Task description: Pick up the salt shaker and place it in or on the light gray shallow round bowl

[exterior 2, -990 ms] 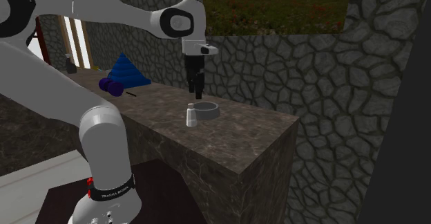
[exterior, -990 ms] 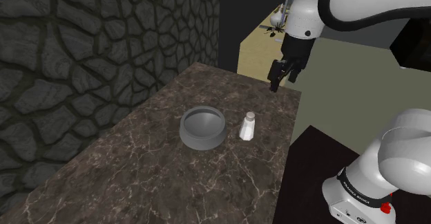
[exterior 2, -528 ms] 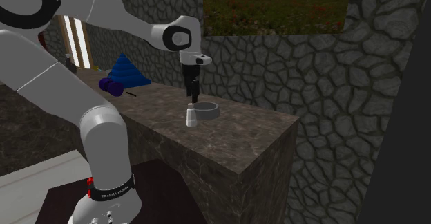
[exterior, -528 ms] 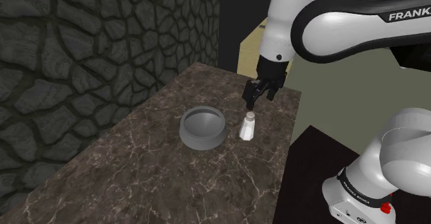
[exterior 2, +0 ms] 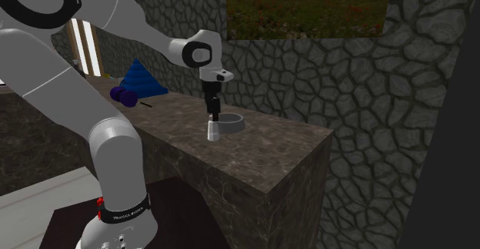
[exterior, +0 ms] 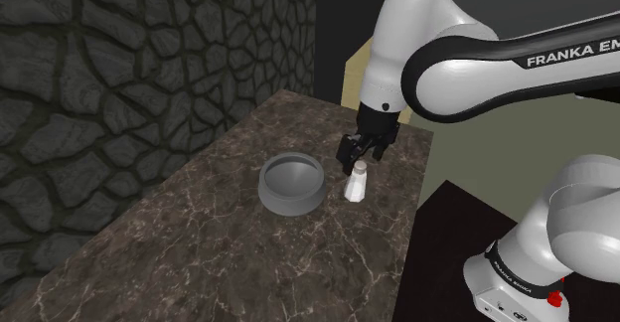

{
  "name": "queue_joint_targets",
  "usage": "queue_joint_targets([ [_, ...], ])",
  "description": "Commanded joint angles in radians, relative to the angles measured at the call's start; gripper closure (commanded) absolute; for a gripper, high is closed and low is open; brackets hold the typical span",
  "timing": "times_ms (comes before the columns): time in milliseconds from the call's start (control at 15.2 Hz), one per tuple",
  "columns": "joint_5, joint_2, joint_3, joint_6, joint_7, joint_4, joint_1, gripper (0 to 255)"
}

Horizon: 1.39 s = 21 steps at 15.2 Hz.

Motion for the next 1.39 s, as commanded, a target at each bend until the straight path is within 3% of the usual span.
queue_joint_targets([
  [0, 0.005, 0.017, 0.008, 0.041, 0.001, -0.023, 0.002, 0],
  [528, 0.005, 0.017, 0.008, 0.041, 0.001, -0.023, 0.002, 0],
  [594, 0.005, 0.017, 0.008, 0.041, 0.001, -0.023, 0.002, 255],
  [1320, 0.002, 0.005, 0.004, 0.01, 0.002, -0.004, 0.001, 255],
])
